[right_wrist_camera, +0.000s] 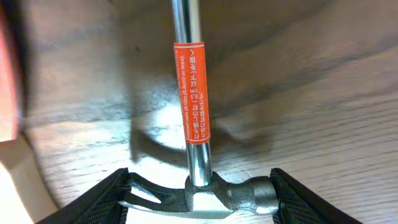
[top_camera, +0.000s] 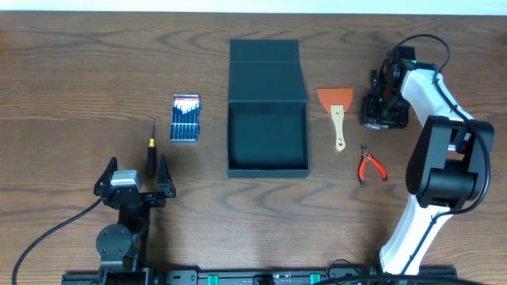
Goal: Pack container
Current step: 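Lift the hammer and carry it left over the black box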
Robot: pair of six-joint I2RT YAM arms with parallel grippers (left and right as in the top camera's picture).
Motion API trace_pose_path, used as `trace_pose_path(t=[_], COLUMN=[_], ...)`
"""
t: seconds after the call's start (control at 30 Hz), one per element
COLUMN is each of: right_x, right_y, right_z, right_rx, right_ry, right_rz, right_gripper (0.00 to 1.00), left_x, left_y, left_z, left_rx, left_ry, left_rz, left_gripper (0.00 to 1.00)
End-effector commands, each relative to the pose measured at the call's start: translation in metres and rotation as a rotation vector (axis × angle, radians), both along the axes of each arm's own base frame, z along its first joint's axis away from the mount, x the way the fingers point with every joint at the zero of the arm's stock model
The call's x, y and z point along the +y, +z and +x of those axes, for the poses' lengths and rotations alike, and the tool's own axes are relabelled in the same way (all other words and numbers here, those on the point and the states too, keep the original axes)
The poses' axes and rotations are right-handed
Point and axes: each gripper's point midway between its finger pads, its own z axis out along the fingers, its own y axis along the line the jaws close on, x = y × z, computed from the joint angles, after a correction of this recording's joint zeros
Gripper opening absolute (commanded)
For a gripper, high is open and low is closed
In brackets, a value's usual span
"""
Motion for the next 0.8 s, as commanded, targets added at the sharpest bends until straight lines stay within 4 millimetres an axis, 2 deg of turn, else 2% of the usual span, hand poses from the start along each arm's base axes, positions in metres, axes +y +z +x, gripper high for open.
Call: trace_pose_path(t=[0.0,0.2,0.47,0.63,0.77], right_x=[-0.001,0.0,0.003,0.023,0.049], right_y=[0.015,0.038,0.085,0.113,0.136], right_z=[0.016,0.029,0.047,0.056,0.06], right_rx=[-0.044,-0.075,-0.134,-0.17,-0.198], right_ry=[0.013,0.033,0.066,0.123,0.202], right_rz=[-0.018,-0.023,-0.031,-0.031,-0.03], right_gripper=[0.57,0.57,0.56,0.56,0.56], left_x=[-0.001,-0.001,-0.001,-0.001,-0.001], left_y=[-0.002,-0.002,-0.002,-0.002,-0.002], left_z=[0.0,0.0,0.0,0.0,0.0], left_rx=[-0.001,-0.001,-0.001,-0.001,-0.001], left_ry=[-0.007,-0.007,-0.007,-0.007,-0.007], left_rz=[0.009,0.009,0.009,0.009,0.009], left_gripper=[0.99,0.99,0.99,0.99,0.99])
